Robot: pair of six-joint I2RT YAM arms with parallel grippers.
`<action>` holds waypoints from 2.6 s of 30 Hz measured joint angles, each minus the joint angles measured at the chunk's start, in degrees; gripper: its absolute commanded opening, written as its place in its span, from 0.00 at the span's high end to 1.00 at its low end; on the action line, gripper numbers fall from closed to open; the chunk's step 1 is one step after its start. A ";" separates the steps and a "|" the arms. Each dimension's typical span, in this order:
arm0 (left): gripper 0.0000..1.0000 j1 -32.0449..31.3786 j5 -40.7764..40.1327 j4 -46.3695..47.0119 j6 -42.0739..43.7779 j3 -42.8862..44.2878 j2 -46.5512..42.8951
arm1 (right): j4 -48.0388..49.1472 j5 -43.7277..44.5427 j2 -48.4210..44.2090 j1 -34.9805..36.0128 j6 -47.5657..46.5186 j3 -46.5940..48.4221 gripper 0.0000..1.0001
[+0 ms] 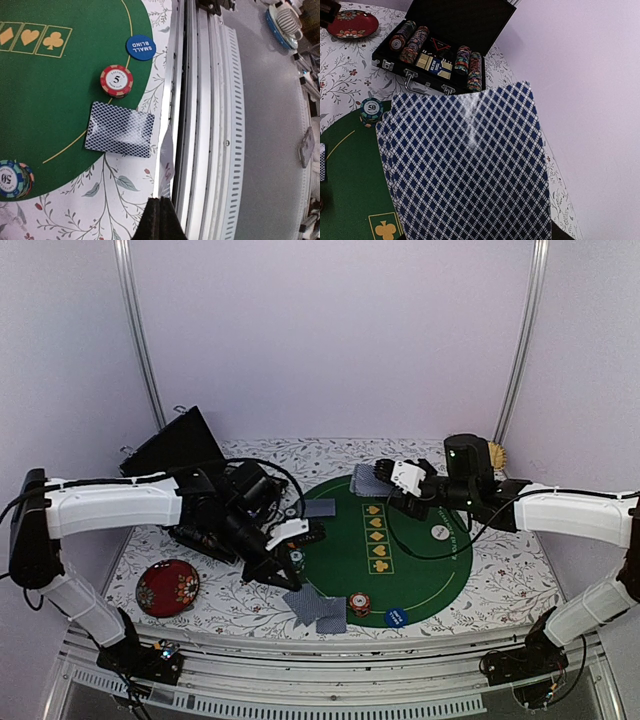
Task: Distribute texas hold em gaming equipment
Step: Distribute the poker card in the small blind area.
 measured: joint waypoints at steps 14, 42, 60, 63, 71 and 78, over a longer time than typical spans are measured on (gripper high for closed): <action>1.00 -4.98 -6.80 -8.31 5.62 11.02 13.51 | 0.00 0.13 -0.15 0.00 0.02 -0.48 0.50; 1.00 -6.97 -18.51 -9.99 10.78 21.57 26.99 | 0.00 1.14 -0.15 0.00 0.02 -0.48 0.50; 0.87 -7.08 -23.08 -7.80 12.11 23.23 29.68 | -0.02 1.14 -0.15 0.00 0.15 -0.48 0.50; 0.76 -7.08 -23.80 -7.56 12.09 23.30 29.68 | -0.02 1.14 -0.15 0.00 0.20 -0.48 0.50; 0.69 -7.13 -25.94 -6.51 11.72 23.30 29.22 | 0.00 1.18 -0.15 0.00 0.22 -0.48 0.50; 0.65 -7.15 -24.87 -4.09 11.52 20.00 19.34 | -0.02 1.22 -0.13 0.00 0.22 -0.48 0.50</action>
